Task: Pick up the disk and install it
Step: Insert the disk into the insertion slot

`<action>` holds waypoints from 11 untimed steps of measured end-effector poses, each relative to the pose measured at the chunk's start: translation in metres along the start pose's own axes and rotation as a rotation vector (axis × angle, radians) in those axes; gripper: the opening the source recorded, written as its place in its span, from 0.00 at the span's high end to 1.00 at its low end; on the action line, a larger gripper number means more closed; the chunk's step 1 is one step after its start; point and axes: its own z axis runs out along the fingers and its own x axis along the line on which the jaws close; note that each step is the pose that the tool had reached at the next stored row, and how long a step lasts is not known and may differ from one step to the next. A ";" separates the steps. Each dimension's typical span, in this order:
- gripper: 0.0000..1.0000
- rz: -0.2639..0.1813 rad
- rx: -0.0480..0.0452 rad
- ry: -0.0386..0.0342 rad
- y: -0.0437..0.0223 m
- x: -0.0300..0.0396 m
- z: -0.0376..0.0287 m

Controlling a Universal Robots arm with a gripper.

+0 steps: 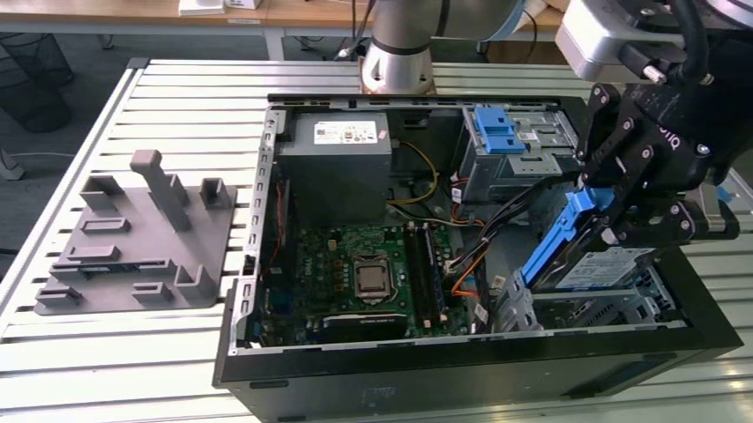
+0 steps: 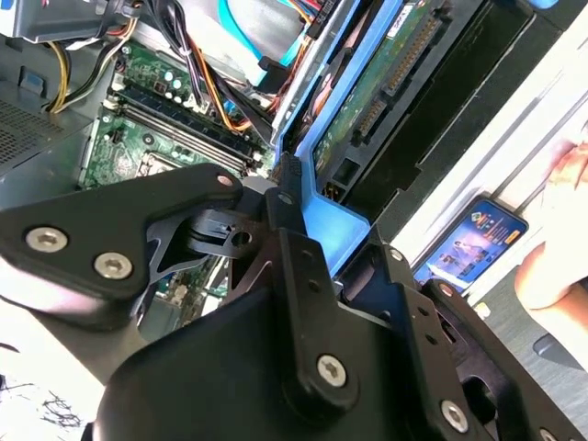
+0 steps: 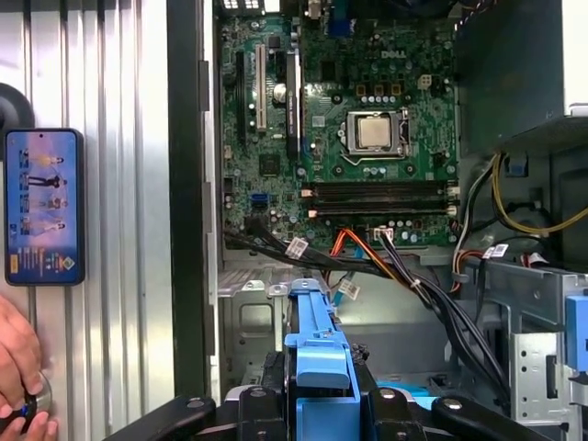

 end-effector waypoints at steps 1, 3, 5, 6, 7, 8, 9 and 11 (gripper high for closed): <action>0.63 0.000 0.0000 0.0002 0.0000 0.0001 0.0017; 0.63 0.000 0.0000 0.0000 -0.0001 0.0001 0.0055; 0.63 0.000 0.0000 0.0001 -0.0001 0.0001 0.0071; 0.63 0.000 0.0000 0.0001 -0.0001 0.0001 0.0071; 0.63 0.000 0.0000 0.0002 -0.0001 0.0001 0.0071; 0.63 0.000 0.0000 0.0001 -0.0001 0.0001 0.0071; 0.63 0.000 0.0000 0.0002 -0.0001 0.0001 0.0071; 0.62 0.000 0.0000 0.0002 -0.0001 0.0001 0.0071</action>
